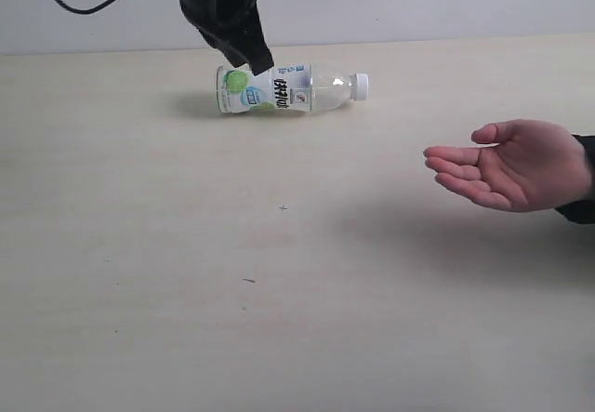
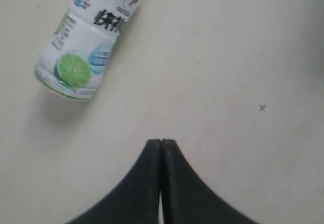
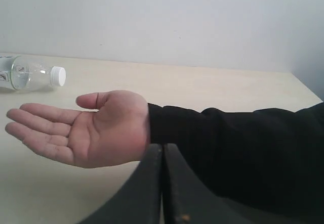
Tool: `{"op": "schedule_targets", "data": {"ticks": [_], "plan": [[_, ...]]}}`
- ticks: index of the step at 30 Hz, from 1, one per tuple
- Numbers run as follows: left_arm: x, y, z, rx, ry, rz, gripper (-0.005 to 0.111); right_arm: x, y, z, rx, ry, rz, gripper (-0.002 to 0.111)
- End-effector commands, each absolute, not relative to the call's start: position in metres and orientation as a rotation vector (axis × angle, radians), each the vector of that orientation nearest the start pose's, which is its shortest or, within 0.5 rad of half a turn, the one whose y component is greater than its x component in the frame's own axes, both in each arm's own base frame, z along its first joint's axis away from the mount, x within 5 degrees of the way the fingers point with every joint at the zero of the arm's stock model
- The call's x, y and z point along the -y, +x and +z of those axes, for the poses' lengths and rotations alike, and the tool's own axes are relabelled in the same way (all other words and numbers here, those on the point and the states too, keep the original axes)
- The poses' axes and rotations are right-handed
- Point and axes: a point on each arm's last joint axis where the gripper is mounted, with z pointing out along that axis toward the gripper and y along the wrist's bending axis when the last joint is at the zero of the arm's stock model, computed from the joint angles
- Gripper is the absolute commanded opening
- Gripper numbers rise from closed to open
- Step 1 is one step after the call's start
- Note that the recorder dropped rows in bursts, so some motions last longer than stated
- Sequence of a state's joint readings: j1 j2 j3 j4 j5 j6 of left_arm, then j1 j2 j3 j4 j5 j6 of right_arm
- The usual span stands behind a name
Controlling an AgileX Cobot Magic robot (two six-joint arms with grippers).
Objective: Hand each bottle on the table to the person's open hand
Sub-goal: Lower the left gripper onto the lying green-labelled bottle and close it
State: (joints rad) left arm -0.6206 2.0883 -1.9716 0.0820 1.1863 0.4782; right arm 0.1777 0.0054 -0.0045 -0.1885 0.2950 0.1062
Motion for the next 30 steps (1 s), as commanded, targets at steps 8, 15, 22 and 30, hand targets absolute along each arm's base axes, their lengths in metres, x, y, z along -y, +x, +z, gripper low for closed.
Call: {"op": "schedule_targets", "data": {"ticks": [8,15,22,30], "plan": [[0.279,0.423,0.248,-2.105,1.584,0.278,0.000,-0.005,0.055,0.188,-1.756,-0.185,0.023,0.000],[0.281,0.428,0.225,-2.030,1.748,0.331,0.023,-0.005,0.055,0.188,-1.756,-0.185,0.023,0.000],[0.284,0.431,0.212,-2.005,1.794,0.341,0.059,-0.005,0.055,0.188,-1.756,-0.185,0.023,0.000],[0.284,0.432,0.209,-1.987,1.818,0.352,0.081,-0.005,0.055,0.188,-1.756,-0.185,0.023,0.000]]}}
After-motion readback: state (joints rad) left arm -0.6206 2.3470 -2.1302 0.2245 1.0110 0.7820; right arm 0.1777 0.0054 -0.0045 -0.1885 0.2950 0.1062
